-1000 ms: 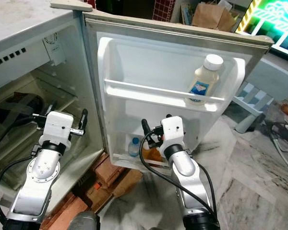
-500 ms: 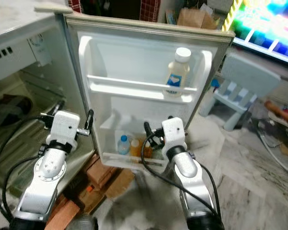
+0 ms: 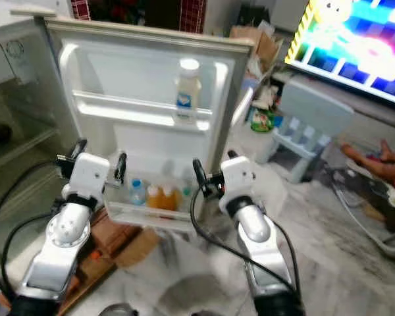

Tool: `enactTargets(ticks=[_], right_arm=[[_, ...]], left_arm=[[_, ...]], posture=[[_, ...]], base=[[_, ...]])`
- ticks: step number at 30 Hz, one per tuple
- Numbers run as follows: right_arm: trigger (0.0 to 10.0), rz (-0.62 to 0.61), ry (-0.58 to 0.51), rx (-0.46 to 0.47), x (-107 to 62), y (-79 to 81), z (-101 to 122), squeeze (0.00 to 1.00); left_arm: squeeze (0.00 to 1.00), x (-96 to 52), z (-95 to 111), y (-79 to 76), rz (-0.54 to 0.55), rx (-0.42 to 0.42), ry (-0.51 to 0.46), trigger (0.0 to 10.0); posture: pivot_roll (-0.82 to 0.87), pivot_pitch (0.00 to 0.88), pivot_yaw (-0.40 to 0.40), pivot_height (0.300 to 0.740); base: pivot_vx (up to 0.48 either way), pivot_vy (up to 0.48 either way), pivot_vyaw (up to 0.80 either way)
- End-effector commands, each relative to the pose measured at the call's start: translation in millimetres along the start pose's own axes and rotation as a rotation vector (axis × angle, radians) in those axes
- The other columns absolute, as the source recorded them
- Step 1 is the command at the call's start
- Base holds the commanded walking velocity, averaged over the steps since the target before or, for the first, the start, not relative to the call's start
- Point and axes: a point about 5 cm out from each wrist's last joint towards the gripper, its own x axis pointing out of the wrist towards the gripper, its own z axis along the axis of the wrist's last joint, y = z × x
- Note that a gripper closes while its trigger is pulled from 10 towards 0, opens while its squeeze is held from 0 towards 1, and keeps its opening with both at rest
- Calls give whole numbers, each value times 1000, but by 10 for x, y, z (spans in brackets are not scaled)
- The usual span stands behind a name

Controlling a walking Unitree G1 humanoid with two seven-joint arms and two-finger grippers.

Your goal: Restocking fridge

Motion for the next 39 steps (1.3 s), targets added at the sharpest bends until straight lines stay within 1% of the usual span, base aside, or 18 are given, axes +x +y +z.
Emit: enactTargets(ticks=[1,3,4,9,13,14,15,16,18,20,23,25,29,32,35,37,38,39], right_arm=[[10000,-35,-20,-9,8,-90,50,0],[10000,-50,-25,1,8,-106,52,0],[10000,-81,-26,-7,11,-142,42,0],[10000,-167,-22,-1,35,-260,3,0],[10000,-194,-25,-2,48,-350,7,0],[10000,-214,-25,-21,42,-401,8,0],[10000,-214,-25,-21,42,-401,8,0],[10000,-238,-26,-27,22,-470,3,0],[10000,-308,-25,-17,-28,-586,-3,0],[10000,-355,-24,4,-67,-649,-28,0],[10000,-402,-17,16,-104,-706,-78,0],[10000,-416,-11,18,-121,-716,-120,0],[10000,-388,-10,10,-98,-657,-149,0],[10000,-363,-2,11,-86,-613,-171,0],[10000,-362,0,14,-85,-613,-175,0],[10000,-322,7,22,-56,-535,-198,0],[10000,-322,7,22,-56,-535,-198,0],[10000,-300,0,25,-28,-503,-182,0]], left_arm=[[0,14,24,-21,-6,-4,-4,10000],[0,7,10,-24,-8,1,2,10000],[0,-6,-16,-36,-14,1,18,10000],[0,-27,-85,-50,-8,-44,70,10000],[0,-44,-145,-50,27,-67,102,10000],[0,-62,-190,-18,64,-63,127,10000],[0,-62,-190,-18,64,-63,127,10000],[0,-98,-235,59,112,-94,147,10000],[0,-196,-315,226,187,-97,175,10000],[0,-280,-403,307,212,-106,206,10000],[0,-370,-509,365,232,-119,244,10000],[0,-407,-574,375,226,-118,266,10000],[0,-356,-578,314,204,-111,269,10000],[0,-347,-572,267,201,-134,278,10000],[0,-348,-571,262,201,-136,279,10000],[0,-366,-628,225,198,-151,308,10000],[0,-366,-628,225,198,-151,308,10000],[0,-355,-629,227,205,-154,309,10000]], posture=[[146,0,-80,740],[146,0,-80,740],[143,0,-77,740],[118,0,-67,740],[115,0,-62,740],[117,0,-62,740],[117,0,-62,740],[125,0,-55,740],[133,0,-37,740],[137,0,-20,740],[138,0,-2,740],[137,0,18,740],[127,0,19,740],[119,0,-1,740],[119,0,-1,740],[115,0,-21,740],[115,0,-21,740],[117,0,-25,740]], base=[[285,-382,0],[311,-364,0],[326,-349,0],[333,-342,0],[383,-282,0],[0,0,0],[0,0,0],[0,0,0],[0,0,0],[0,0,0],[0,0,0],[0,0,0],[0,0,117],[0,0,800],[0,0,800],[0,0,800],[0,0,800],[0,0,800]])
